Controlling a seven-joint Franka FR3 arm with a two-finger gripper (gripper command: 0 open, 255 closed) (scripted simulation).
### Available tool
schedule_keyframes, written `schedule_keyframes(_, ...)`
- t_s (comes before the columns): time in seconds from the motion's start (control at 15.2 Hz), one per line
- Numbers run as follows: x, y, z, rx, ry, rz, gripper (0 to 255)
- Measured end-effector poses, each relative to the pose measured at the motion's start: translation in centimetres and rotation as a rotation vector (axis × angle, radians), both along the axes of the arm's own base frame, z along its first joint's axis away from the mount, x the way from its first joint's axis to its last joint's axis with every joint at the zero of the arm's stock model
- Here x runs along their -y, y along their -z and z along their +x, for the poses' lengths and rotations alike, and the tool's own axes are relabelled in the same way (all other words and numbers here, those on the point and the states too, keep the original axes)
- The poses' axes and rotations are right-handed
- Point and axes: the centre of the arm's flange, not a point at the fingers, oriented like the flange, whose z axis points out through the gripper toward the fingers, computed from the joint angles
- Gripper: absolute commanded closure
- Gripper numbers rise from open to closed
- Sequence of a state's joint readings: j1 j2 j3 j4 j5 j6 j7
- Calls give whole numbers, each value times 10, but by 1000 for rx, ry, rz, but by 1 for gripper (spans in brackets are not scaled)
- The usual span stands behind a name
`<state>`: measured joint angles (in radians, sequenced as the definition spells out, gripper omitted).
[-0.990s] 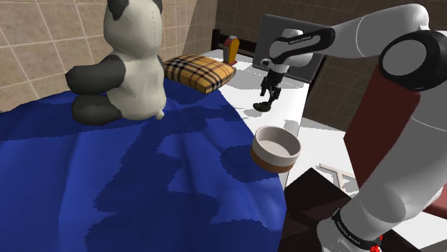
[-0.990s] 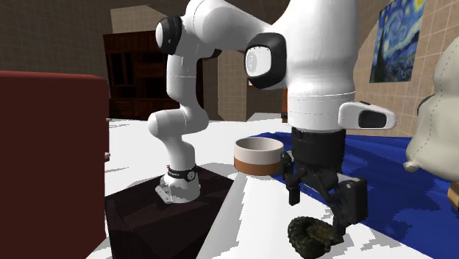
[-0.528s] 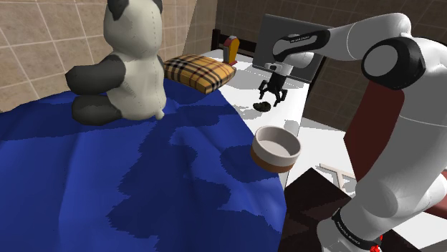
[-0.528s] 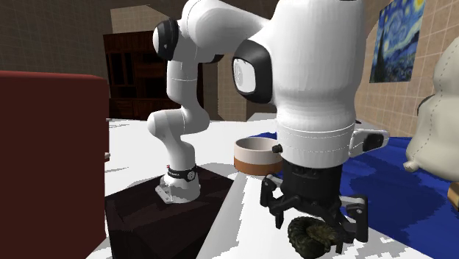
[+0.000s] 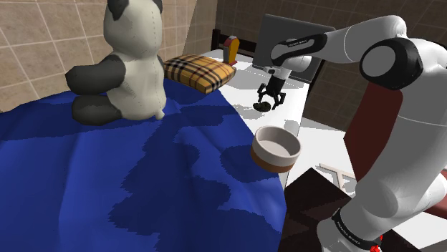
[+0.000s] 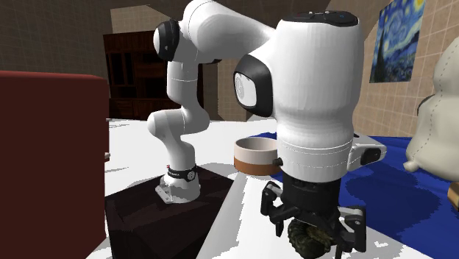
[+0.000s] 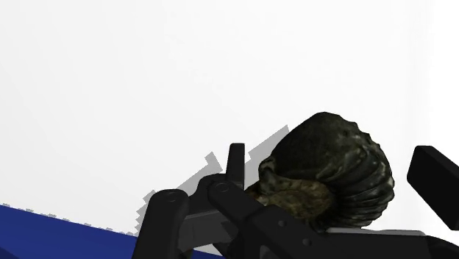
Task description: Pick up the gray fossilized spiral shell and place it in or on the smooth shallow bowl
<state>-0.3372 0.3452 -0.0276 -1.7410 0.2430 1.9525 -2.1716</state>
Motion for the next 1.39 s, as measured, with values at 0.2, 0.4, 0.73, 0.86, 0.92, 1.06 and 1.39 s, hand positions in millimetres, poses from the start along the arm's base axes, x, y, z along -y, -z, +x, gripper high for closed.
schedule_keyframes(0.2,0,-1,0,1,0,-1,255)
schedule_keyframes(0.4,0,0,0,1,0,0,255)
schedule_keyframes(0.73,0,0,0,1,0,0,255)
schedule_keyframes(0.86,0,-2,0,0,0,0,255)
schedule_keyframes(0.92,-1,-7,0,0,0,0,255)
schedule_keyframes(1.06,0,-16,0,0,0,0,255)
schedule_keyframes(1.39,0,-42,1,0,0,0,255)
